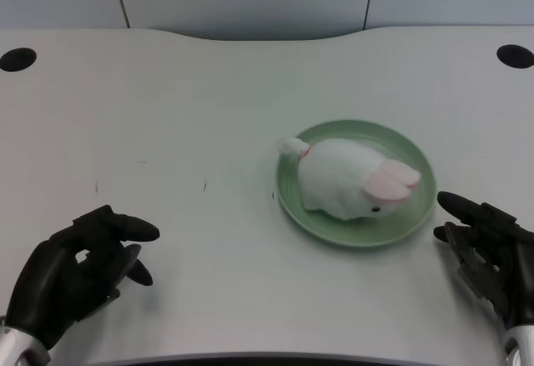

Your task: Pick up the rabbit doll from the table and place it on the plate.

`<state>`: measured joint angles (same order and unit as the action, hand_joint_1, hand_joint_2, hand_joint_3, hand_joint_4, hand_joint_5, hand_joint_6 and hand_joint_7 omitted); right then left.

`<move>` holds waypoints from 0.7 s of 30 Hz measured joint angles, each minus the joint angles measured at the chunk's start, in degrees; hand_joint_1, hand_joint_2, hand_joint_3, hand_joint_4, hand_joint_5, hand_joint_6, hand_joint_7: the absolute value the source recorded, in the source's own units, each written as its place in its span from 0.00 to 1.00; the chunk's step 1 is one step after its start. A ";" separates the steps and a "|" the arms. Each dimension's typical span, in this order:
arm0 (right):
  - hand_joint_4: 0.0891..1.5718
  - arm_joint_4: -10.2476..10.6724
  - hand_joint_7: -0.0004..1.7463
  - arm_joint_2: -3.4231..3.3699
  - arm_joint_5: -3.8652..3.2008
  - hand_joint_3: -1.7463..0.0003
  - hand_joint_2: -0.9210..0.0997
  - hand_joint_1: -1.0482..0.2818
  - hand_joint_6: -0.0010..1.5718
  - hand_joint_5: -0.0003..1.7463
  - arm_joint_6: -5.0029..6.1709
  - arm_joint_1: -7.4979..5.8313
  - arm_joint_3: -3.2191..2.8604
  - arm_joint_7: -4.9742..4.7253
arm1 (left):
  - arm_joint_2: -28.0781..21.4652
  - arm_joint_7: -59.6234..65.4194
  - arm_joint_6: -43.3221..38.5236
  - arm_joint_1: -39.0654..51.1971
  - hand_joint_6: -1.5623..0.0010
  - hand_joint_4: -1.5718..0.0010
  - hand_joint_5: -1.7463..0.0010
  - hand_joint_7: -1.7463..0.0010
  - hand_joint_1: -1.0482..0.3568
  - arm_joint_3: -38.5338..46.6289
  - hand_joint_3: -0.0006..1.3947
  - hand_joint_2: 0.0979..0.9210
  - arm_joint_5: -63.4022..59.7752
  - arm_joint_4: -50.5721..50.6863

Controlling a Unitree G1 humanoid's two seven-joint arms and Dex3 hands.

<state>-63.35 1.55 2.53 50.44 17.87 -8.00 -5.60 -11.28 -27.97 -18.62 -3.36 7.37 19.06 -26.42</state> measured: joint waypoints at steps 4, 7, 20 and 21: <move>0.30 0.00 0.00 0.52 0.14 0.80 0.00 0.51 0.57 0.53 -1.22 0.27 0.05 -0.87 | 0.52 -2.44 4.50 -0.43 0.65 0.71 0.08 0.46 0.25 1.68 0.27 1.00 3.84 0.01; 0.30 -0.13 0.00 0.60 0.62 0.80 0.00 0.51 0.57 0.54 -1.24 0.70 0.20 -1.05 | 1.15 -4.51 6.07 -1.06 0.65 0.71 0.07 0.47 0.24 2.63 0.26 1.00 5.73 -0.29; 0.30 -1.64 0.01 0.71 1.02 0.80 0.00 0.51 0.57 0.54 -1.00 1.89 0.19 -2.28 | 2.12 -5.59 9.42 -1.05 0.64 0.68 0.07 0.44 0.24 3.74 0.26 1.00 6.18 0.92; 0.30 -1.65 0.00 0.71 0.99 0.80 0.00 0.51 0.57 0.53 -1.00 1.89 0.17 -2.27 | 2.27 -5.59 9.51 -1.03 0.64 0.68 0.07 0.43 0.24 3.75 0.26 1.00 6.18 1.08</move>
<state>-65.00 2.25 3.52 49.45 19.75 -7.83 -7.87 -9.00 -33.56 -9.11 -4.39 11.12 25.23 -25.34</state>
